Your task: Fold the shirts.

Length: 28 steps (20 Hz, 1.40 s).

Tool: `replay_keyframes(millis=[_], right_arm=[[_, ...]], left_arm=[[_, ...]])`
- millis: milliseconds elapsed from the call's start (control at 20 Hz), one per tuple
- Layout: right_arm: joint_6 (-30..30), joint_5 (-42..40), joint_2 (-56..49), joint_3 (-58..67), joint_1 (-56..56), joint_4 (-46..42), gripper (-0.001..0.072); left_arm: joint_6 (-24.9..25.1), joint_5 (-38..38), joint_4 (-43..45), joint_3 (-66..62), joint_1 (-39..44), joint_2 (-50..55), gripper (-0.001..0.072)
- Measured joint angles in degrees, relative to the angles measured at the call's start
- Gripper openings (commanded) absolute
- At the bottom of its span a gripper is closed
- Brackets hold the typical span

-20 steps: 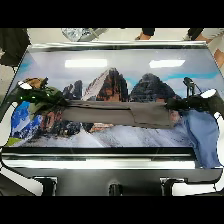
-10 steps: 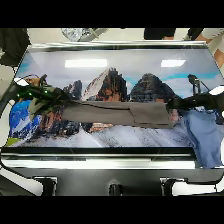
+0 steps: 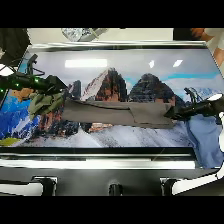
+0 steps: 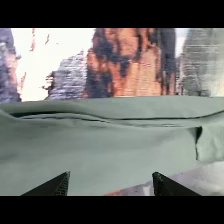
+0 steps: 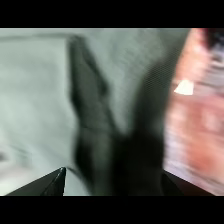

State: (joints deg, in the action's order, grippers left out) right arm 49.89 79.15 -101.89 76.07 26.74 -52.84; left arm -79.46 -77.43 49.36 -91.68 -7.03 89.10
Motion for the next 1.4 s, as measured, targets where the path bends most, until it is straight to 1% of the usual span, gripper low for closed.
replay_keyframes(millis=[50, 100, 150, 200, 250, 300, 350, 400, 450, 600, 800, 950, 1000, 1100, 1250, 1300, 1400], right_arm=[[0.59, 0.24, -0.66, 0.11, -0.13, 0.59, 0.0706], [1.51, 0.26, -1.27, 0.13, -0.42, 1.14, 0.0656], [2.12, 0.22, -1.81, 0.11, -0.96, 1.70, 0.0471], [2.95, -0.39, -2.34, 0.00, -1.70, 1.36, 0.0170], [3.61, -0.87, -2.73, -0.17, -2.21, 0.76, 0.0044], [4.33, -0.81, -2.60, -0.17, -2.71, 0.61, 0.0043], [4.33, -1.16, -2.05, -0.15, -3.23, 0.42, 0.0043], [4.48, -1.31, -1.11, -0.20, -3.54, 0.85, 0.0043], [4.55, -0.98, 0.61, -0.11, -3.61, 1.79, 0.0043], [4.85, 0.07, 7.58, -0.07, -4.04, 3.13, 0.0042], [6.47, 3.06, 19.02, -0.04, -4.13, 3.65, 0.0042], [8.61, 4.68, 27.36, -0.07, -4.15, 3.80, 0.0042], [9.44, 5.05, 30.08, -0.07, -4.13, 3.72, 0.0043], [10.86, 6.47, 34.77, -0.07, -4.13, 3.50, 0.0043], [12.74, 8.48, 40.37, -0.07, -4.15, 2.60, 0.0043], [13.29, 9.14, 41.94, -0.04, -4.13, 2.40, 0.0043], [14.05, 10.34, 44.57, -0.02, -4.15, 2.14, 0.0043]], left_arm=[[0.04, -0.02, -0.13, 0.00, 0.74, -0.87, 0.0601], [0.07, -0.02, -0.20, 0.00, 1.51, -1.60, 0.0600], [0.11, -0.02, -0.17, 0.00, 2.34, -2.19, 0.0601], [0.13, -0.02, -0.17, 0.00, 3.17, -2.62, 0.0594], [0.13, 0.04, -0.09, 0.00, 4.17, -2.93, 0.0593], [0.17, 0.13, -0.07, 0.04, 5.31, -3.02, 0.0577], [0.42, 0.28, -0.09, 0.07, 6.67, -3.06, 0.0413], [0.66, 0.92, -0.24, 0.20, 8.13, -2.91, 0.0211], [0.85, 1.88, -0.11, 0.59, 9.90, -2.47, 0.0105], [0.24, 6.75, -0.24, 2.10, 16.74, 0.37, 0.0091], [-4.87, 14.25, -1.81, 2.93, 26.88, 7.91, 0.0091], [-6.84, 19.87, -7.72, 2.89, 32.81, 13.44, 0.0089], [-7.19, 21.88, -10.34, 2.69, 34.53, 15.13, 0.0050], [-7.78, 24.94, -15.45, 1.75, 37.53, 18.21, 0.0051], [-7.76, 27.34, -22.29, -1.27, 41.57, 22.62, 0.0048], [-7.76, 27.78, -23.98, -2.71, 42.93, 24.13, 0.0034], [-7.91, 28.35, -26.27, -5.90, 45.13, 27.06, 0.0034]])
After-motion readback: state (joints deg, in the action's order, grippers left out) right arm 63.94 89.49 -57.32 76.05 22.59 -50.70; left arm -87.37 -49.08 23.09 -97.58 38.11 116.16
